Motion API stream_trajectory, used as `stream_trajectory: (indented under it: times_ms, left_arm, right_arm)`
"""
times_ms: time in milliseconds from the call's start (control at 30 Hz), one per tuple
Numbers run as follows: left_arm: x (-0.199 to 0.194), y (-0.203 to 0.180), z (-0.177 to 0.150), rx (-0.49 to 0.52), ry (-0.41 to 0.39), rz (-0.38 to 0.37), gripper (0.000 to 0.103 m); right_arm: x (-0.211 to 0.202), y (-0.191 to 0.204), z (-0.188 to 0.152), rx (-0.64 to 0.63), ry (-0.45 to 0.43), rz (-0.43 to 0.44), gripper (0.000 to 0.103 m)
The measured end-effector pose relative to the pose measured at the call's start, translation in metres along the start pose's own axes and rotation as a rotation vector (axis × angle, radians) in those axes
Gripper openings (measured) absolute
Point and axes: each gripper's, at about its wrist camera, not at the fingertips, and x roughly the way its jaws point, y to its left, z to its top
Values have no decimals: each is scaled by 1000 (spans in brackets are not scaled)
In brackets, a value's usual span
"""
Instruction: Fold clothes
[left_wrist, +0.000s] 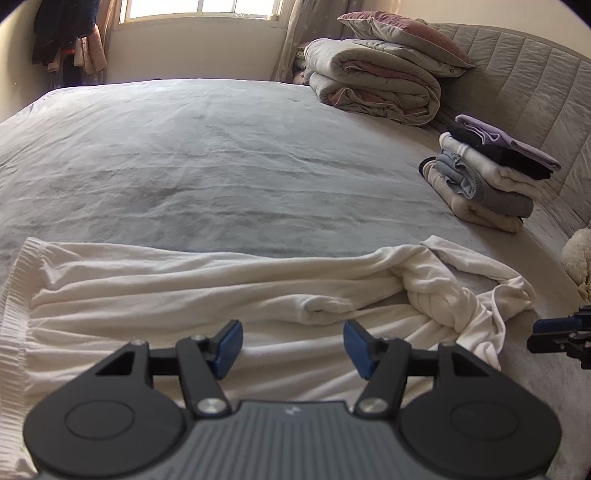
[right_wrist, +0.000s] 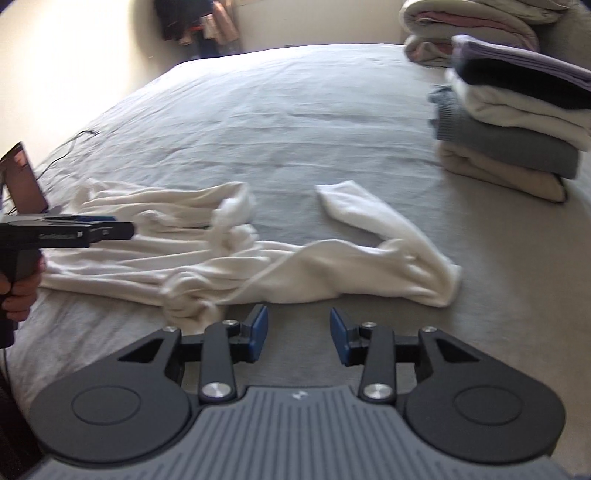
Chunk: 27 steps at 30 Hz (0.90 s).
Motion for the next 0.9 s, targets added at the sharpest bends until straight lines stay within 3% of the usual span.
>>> stream_trajectory:
  times_ms: [233,433,500,567,900]
  left_arm:
    - [0,-4,-4,2,6,-30,62]
    - [1,-6,-8,7,20,-48,62]
    - [2,-6,-10,7,28,-53,62]
    - [3,-6,-11,11,35,-54,62]
    - [2,-1,-16,38,45,-67,62]
  right_arm:
    - [17,36,9,-54,32,123,42]
    - [42,50,14,-75,81,152,42]
    - [46,51,16,-75,82,149,36]
    - [48,50,20,-72,76,144,16]
    - [31,31,59,-19,-75,106,7]
